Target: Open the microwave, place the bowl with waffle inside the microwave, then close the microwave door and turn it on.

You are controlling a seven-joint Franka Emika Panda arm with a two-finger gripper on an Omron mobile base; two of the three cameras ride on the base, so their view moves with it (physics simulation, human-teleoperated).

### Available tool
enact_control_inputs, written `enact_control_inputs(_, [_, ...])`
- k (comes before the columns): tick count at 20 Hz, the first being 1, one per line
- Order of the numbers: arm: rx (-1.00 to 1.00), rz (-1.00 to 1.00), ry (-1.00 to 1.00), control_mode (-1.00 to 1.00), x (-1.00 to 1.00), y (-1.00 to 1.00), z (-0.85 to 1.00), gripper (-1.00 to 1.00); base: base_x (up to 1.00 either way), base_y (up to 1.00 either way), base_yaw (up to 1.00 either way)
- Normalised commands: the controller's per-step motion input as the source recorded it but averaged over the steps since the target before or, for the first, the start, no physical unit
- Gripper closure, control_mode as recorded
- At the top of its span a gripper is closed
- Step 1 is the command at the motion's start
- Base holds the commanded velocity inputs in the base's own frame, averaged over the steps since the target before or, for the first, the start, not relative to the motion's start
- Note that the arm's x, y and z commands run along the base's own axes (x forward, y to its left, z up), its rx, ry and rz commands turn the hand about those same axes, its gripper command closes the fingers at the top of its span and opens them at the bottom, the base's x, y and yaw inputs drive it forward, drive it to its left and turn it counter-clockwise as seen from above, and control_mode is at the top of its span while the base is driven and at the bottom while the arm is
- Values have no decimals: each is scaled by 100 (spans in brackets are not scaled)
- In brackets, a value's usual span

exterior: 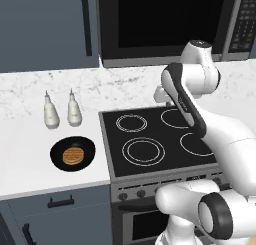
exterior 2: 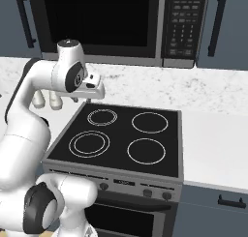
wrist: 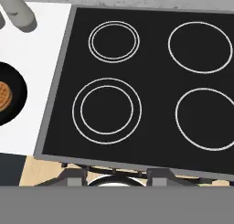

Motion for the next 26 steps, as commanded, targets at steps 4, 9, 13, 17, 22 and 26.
enact_control_inputs(4, [0,0,-5,-100,-42,0,0,-100,0,0,0])
enact_control_inputs(9, [3,0,-44,-100,-62,-43,2,-100,0,0,0])
enact_control_inputs(13, [1,0,-48,-100,-33,-69,32,-100,0,0,0])
enact_control_inputs(17, [0,-1,-37,-100,0,-87,73,-100,0,0,0])
enact_control_inputs(22, [0,-2,-31,-100,-1,-96,100,-100,0,0,0])
enact_control_inputs(26, [0,0,-32,-100,-1,-89,79,-100,0,0,0])
